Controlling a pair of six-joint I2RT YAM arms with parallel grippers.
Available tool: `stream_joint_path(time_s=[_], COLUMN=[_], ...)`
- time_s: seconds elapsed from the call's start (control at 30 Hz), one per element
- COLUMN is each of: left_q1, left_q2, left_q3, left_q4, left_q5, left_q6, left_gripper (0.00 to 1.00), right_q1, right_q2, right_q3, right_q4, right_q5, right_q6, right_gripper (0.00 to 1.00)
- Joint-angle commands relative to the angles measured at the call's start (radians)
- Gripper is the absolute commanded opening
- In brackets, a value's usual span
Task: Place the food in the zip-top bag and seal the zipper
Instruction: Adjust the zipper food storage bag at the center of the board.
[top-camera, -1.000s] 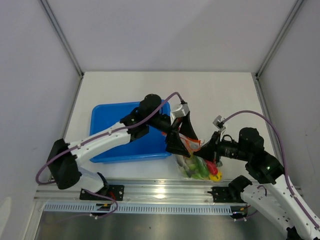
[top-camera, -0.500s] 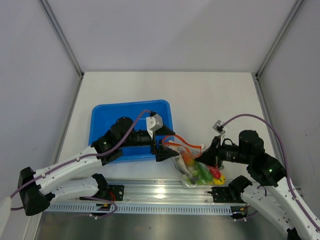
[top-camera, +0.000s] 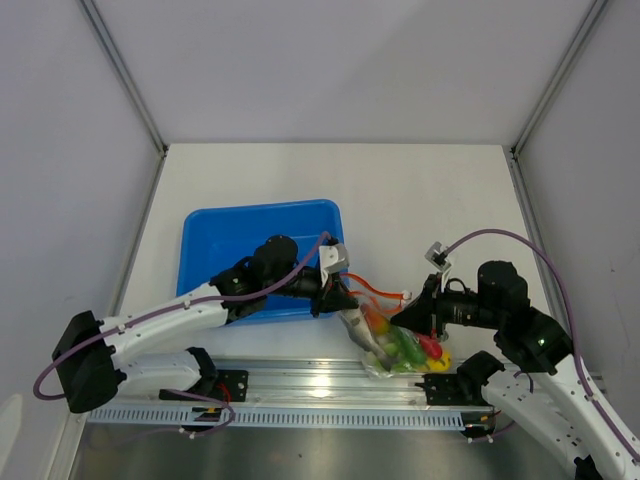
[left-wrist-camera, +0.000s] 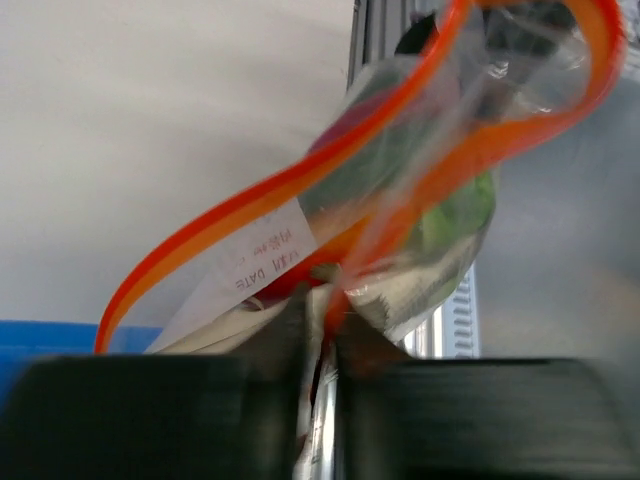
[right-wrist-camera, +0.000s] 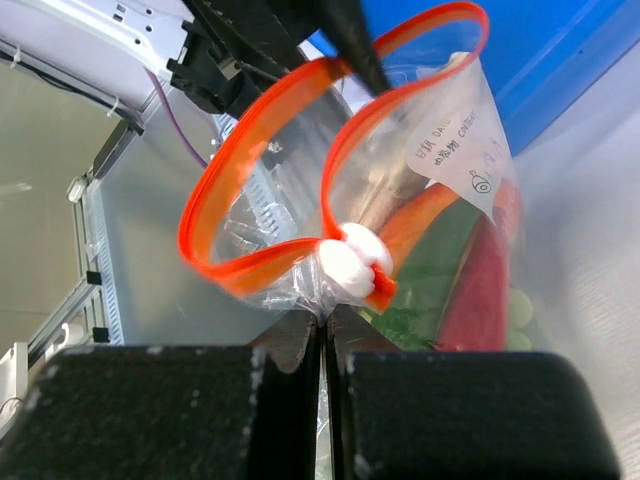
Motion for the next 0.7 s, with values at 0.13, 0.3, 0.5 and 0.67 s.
stream_joint_path(time_s=[0.13, 0.3, 0.5, 0.67], left_q1=[0.003, -0.004, -0.017, -0.049], left_q2=[-0.083, -0.157, -0.182, -0.172], left_q3=[-0.029, 0.038, 0.109, 0.135], left_q4=[-0.004, -0.130, -0.259, -0.314], left_q5=[0.030, -0.028, -0.003, 0.001], left_q6=[0.005, 0.015, 0.041, 0.058], left_gripper=[0.01, 0.00, 0.01, 0.01], right_q1=[0.006, 0.006, 0.006, 0.006], right_q2=[0.024, 0.058, 0.058, 0.100], right_q3=[0.100, 0.154, 0.172, 0.204], right_q4=[-0.019, -0.104, -0.138, -0.180], right_q5=[0.081, 0.120, 0.140, 0.260], right_q6=[0.046, 0.072, 0.106, 0.179], right_gripper=[0.04, 0.33, 0.57, 0.62])
